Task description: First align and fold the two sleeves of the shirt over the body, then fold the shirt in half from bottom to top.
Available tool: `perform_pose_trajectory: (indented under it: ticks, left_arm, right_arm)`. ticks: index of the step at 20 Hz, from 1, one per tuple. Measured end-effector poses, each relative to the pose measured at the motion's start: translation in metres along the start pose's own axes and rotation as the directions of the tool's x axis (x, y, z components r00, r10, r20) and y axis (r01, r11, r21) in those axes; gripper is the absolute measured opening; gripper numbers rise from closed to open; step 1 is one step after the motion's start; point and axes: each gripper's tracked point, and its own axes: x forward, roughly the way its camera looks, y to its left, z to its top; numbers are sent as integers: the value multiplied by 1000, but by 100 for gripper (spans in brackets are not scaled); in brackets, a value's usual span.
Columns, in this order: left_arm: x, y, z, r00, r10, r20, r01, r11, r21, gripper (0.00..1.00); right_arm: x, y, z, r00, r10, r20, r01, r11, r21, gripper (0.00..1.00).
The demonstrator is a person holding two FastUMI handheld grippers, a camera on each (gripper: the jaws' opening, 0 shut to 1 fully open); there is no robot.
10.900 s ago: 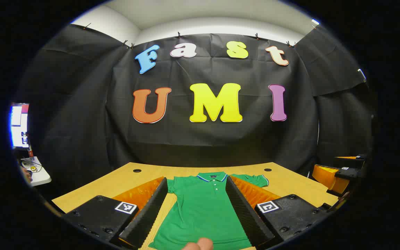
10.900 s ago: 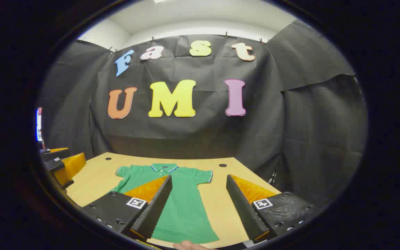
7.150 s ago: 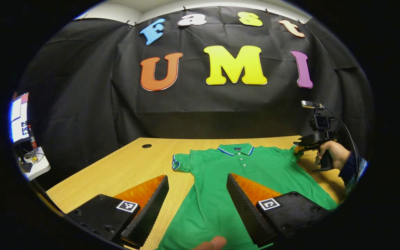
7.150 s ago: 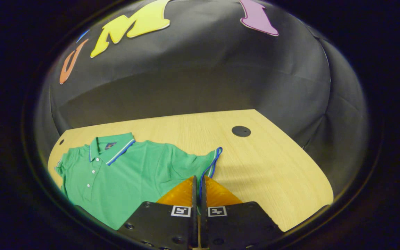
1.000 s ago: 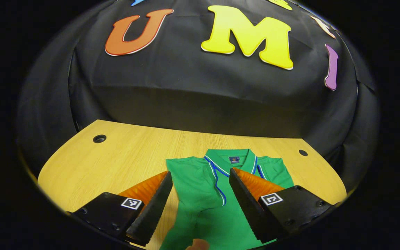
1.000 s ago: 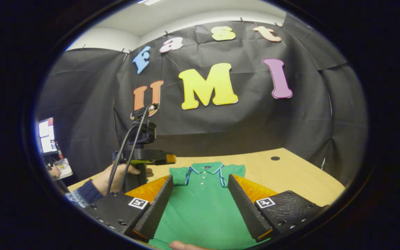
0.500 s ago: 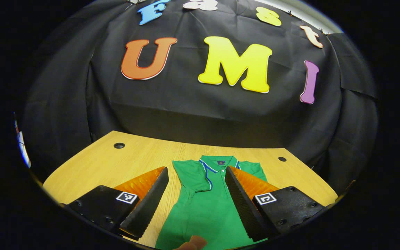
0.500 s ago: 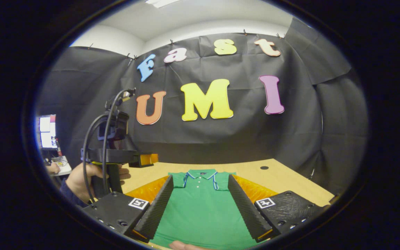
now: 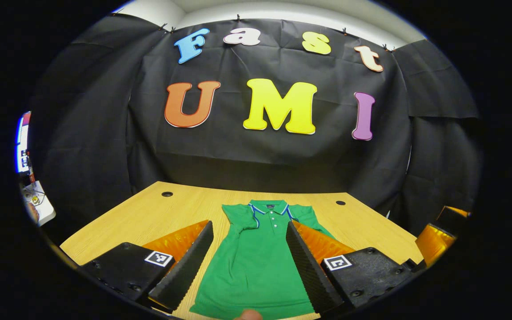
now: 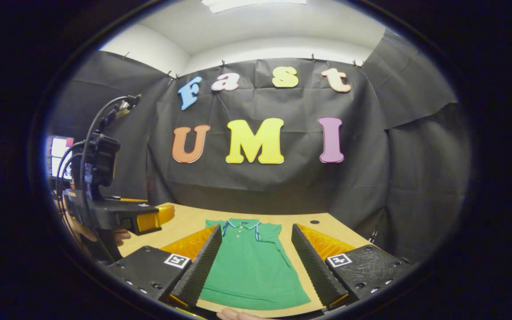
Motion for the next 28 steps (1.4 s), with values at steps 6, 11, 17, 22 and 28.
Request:
perform_pose_trajectory:
  ticks: [6, 11, 17, 22, 28]
  left_arm:
    - [-34, -28, 13, 997, 11, 80, -15, 998, 55, 100]
    - [-56, -39, 13, 988, 6, 154, -16, 998, 65, 100]
    - [-52, -39, 0, 990, -7, 144, 1, 999, 47, 100]
    - [-40, -15, -26, 989, 23, 143, -24, 1000, 9, 100]
    - [-9, 38, -137, 996, 63, -68, -68, 995, -66, 100]
  right_arm:
    - [-1, -16, -27, 998, -25, -61, 23, 1000, -21, 97]
    - [1, -24, -40, 996, -30, -86, 29, 999, -15, 97]
    - [6, -18, -48, 996, -22, -91, 21, 1000, -11, 96]
    - [11, -12, -72, 993, 10, -114, -14, 999, -32, 97]
    - [33, -42, -168, 967, -58, -248, 36, 995, -89, 97]
